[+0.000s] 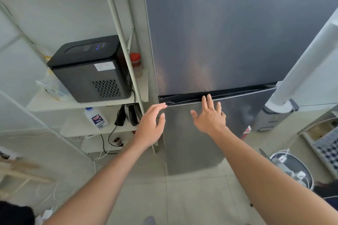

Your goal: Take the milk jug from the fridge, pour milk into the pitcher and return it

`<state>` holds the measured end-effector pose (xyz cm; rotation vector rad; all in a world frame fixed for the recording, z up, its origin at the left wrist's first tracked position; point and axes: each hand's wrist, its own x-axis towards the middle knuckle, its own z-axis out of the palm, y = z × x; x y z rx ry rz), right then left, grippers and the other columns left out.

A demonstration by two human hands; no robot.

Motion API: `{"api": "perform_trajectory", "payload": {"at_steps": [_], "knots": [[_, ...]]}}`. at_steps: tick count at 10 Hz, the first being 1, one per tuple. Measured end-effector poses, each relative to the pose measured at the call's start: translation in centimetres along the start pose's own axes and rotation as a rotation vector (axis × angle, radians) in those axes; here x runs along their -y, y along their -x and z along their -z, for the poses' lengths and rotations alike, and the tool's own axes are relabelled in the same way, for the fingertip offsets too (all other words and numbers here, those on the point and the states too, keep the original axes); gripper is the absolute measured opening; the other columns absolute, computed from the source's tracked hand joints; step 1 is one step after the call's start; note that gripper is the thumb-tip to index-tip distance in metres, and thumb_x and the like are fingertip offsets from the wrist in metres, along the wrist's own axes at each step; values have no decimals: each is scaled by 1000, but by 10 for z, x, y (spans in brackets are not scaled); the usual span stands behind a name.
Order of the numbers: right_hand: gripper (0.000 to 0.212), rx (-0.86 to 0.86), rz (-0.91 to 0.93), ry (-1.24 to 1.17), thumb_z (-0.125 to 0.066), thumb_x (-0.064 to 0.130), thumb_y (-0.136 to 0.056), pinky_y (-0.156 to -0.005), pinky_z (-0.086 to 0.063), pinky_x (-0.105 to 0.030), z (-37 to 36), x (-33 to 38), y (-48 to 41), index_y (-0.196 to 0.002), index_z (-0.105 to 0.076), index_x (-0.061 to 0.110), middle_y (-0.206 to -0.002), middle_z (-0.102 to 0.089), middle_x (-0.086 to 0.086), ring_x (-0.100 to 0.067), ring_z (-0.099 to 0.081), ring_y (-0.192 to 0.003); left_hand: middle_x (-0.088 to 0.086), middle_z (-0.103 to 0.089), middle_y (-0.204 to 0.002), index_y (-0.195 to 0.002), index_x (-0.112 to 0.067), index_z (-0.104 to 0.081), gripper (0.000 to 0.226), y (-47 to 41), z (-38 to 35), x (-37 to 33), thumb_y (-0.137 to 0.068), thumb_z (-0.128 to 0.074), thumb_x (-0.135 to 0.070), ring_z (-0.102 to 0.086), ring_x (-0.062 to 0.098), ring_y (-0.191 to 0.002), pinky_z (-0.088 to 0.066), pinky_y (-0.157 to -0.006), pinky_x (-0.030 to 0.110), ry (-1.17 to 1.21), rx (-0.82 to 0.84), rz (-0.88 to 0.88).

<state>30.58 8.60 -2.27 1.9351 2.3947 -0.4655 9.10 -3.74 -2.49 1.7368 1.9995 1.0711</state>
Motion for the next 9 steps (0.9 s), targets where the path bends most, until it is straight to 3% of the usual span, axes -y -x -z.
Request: {"api": "perform_trajectory", "payload": {"at_steps": [1, 2, 4, 6, 7, 8, 9], "knots": [[88, 14, 50, -2, -36, 66, -109, -130, -21, -54, 4, -7, -9, -175, 4, 24, -181, 15, 11, -38, 3, -167, -14, -37, -177, -169, -22, -44, 53, -11, -8, -12, -116, -44, -28, -27, 2, -165, -22, -134, 28, -85, 159, 0], [91, 39, 72, 2, -42, 66, -108, -131, -20, -53, 9, -11, -17, -175, 3, 26, -181, 15, 13, -37, 5, -168, -4, -19, -185, -176, -15, -27, 61, -26, -18, -22, -118, -39, -31, -9, 9, -171, -10, -138, 33, -188, 269, 9], [92, 62, 95, 48, -48, 56, -109, -132, -17, -53, 9, -13, -23, -175, 8, 26, -180, 18, 13, -43, 8, -166, 4, -9, -187, -178, -12, -16, 64, -48, -37, -30, -117, -34, -25, -3, 20, -173, -4, -138, 37, -324, 309, 58], [94, 66, 116, 49, -52, 50, -108, -132, -18, -54, 11, -20, -23, -174, 11, 27, -180, 21, 13, -45, 8, -166, -9, -5, -186, -179, -22, -12, 71, -52, -48, -31, -114, -40, -31, -2, 16, -173, -5, -139, 40, -410, 303, 109], [91, 149, 105, 23, -53, 49, -107, -132, -15, -56, 30, -13, -15, -175, 2, 25, -182, 11, 7, -40, 5, -167, -13, -5, -186, -179, -27, -11, 74, -54, -47, -32, -112, -42, -35, -2, 13, -172, -6, -139, 40, -423, 304, 123], [70, 187, 159, -70, -55, 51, -106, -122, -38, -52, 67, -4, -3, -165, -37, 18, -171, -39, -8, -35, -36, -157, -14, -3, -185, -179, -26, -10, 75, -53, -44, -34, -112, -42, -37, 0, 12, -172, -5, -139, 41, -442, 324, 110], [44, 71, 270, -401, -58, 46, -104, -87, -60, -38, 115, 1, 13, -125, -70, 10, -123, -77, -14, -27, -73, -101, -15, -3, -185, -179, -27, -11, 77, -54, -43, -37, -110, -42, -40, 1, 10, -172, -7, -139, 42, -385, 335, 123]]}}
